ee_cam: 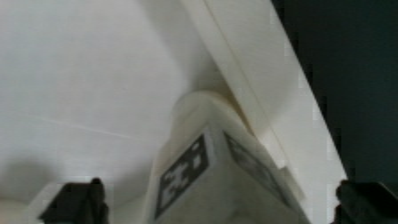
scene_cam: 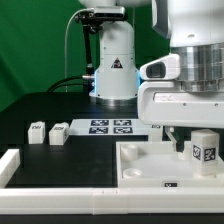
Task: Assemble one leg
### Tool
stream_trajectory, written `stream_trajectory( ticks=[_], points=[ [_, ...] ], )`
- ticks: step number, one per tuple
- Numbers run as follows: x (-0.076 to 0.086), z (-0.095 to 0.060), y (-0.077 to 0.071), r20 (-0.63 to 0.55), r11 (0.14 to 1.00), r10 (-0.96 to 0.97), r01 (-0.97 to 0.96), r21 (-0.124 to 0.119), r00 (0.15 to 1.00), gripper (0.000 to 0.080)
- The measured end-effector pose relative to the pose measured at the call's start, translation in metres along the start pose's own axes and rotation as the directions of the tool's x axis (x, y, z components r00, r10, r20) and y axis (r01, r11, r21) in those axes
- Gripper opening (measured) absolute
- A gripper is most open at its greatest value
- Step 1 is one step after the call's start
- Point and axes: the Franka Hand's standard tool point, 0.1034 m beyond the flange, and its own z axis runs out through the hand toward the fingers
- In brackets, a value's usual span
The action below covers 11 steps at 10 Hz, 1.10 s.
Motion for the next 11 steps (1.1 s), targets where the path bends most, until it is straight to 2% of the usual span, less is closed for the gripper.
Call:
stream_trajectory(
  ticks=[2,4,5,6,7,8,9,11],
  points=[
    [-0.0038,0.0011,-0.0010,0.000,0.985,-0.173,0.173,0.001,0.985,0.0649],
    [-0.0028,0.0002,-0.0006,-0.002,0.930,-0.367,0.367,-0.006,0.930,0.0649],
    [-0.0023,0.0005,0.0004,-0.002,0.907,-0.421,0.421,-0.007,0.907,0.0598],
    [-0.0024,0.0006,0.0004,-0.001,0.907,-0.420,0.420,-0.007,0.907,0.0598],
    [-0.0025,0.0008,0.0005,-0.001,0.908,-0.419,0.419,-0.007,0.908,0.0422],
    [-0.0026,0.0010,0.0006,-0.001,0.908,-0.419,0.419,-0.007,0.908,0.0422],
    [-0.0020,0.0014,0.0019,0.000,0.914,-0.405,0.405,-0.007,0.914,0.0274],
    [-0.0019,0.0016,0.0023,0.000,0.931,-0.366,0.366,-0.007,0.931,0.0274]
  ],
)
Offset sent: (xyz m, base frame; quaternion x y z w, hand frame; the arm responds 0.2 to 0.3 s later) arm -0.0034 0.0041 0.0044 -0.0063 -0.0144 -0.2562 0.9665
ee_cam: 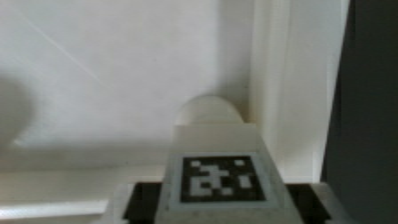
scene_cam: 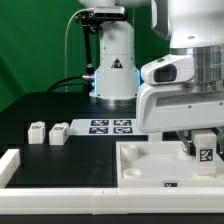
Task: Assemble one leg
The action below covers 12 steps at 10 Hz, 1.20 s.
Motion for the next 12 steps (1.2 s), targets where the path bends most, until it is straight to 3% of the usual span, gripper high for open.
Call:
stream_trajectory(
  ticks=[2,5,8,10,11,12],
  points=[
    [0.0006,-0.0001,0.0001,-0.004,0.957,0.289,-0.289,0.010,0.957,0.0274],
    [0.0010,0.0002,-0.0009,-0.009,0.808,0.589,-0.589,0.013,0.808,0.0274],
    [-0.0002,0.0013,-0.0033,-0.008,0.540,0.842,-0.842,0.013,0.540,0.0274],
    [-0.0006,0.0020,-0.0040,-0.002,0.432,0.902,-0.902,0.015,0.432,0.0274],
    [-0.0006,0.0021,-0.0039,-0.003,0.477,0.879,-0.879,0.015,0.477,0.0274],
    [-0.0007,0.0021,-0.0044,-0.003,0.502,0.865,-0.865,0.015,0.502,0.0381]
  ],
)
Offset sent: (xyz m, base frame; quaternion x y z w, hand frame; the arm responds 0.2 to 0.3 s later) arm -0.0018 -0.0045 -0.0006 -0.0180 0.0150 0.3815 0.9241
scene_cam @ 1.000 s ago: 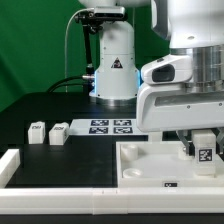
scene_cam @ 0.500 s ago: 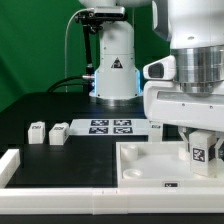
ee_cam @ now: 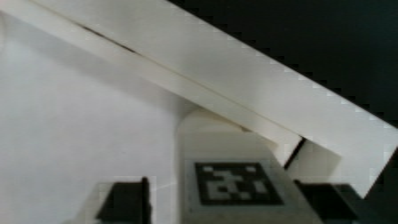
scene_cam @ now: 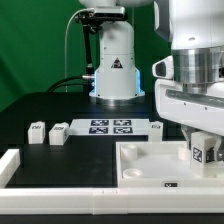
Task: Assemble one leg
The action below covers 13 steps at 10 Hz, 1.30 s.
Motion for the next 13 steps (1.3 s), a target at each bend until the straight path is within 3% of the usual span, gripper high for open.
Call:
stream_trajectory(
  ticks=[1,2,3,6,9,10,12,13],
  points=[
    [0.000,0.000,0.000,0.000,1.000,-0.009,0.009,0.000,1.000,0.0517],
    [-0.001,0.000,0.000,-0.001,0.996,-0.094,0.094,-0.001,0.996,0.0517],
    [-0.002,0.000,-0.001,-0.002,0.979,-0.204,0.204,-0.003,0.979,0.0621],
    [-0.005,0.001,-0.001,0.002,0.856,-0.516,0.516,-0.006,0.857,0.0648],
    [-0.002,-0.001,-0.002,0.010,0.601,-0.799,0.799,-0.021,0.601,0.0649],
    [-0.001,-0.002,-0.002,0.014,0.553,-0.833,0.833,-0.022,0.554,0.0649],
    [0.004,-0.002,-0.002,0.028,0.307,-0.951,0.951,-0.037,0.308,0.0649],
    [0.006,-0.002,-0.001,0.028,0.242,-0.970,0.969,-0.039,0.243,0.0649]
  ],
)
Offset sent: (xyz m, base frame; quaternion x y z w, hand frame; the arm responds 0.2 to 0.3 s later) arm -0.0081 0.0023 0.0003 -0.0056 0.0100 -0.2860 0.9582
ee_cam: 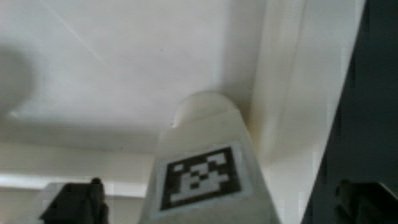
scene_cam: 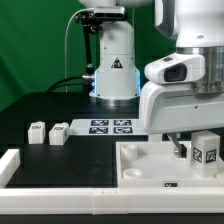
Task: Assemble one leg
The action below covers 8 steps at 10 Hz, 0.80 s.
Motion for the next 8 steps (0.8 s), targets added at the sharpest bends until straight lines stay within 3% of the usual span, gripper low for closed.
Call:
stream_trajectory(
  ticks=[2,3,4,5,6,8],
  points=[
    [-0.0001,0.0003,0.0003,-0.002,1.000,0.004,-0.004,-0.001,1.000,0.0620],
    [-0.0001,0.0003,0.0003,-0.002,1.000,0.009,-0.009,0.000,1.000,0.0438],
    [-0.0001,0.0003,0.0003,-0.002,0.999,0.032,-0.032,-0.001,0.999,0.0438],
    [-0.0001,0.0003,0.0003,-0.002,0.999,0.033,-0.033,-0.001,0.999,0.0285],
    [-0.0001,0.0003,-0.0001,-0.003,0.998,0.061,-0.061,0.002,0.998,0.0287],
    [-0.0003,0.0006,0.0005,-0.006,0.945,0.327,-0.327,0.012,0.945,0.0287]
  ],
)
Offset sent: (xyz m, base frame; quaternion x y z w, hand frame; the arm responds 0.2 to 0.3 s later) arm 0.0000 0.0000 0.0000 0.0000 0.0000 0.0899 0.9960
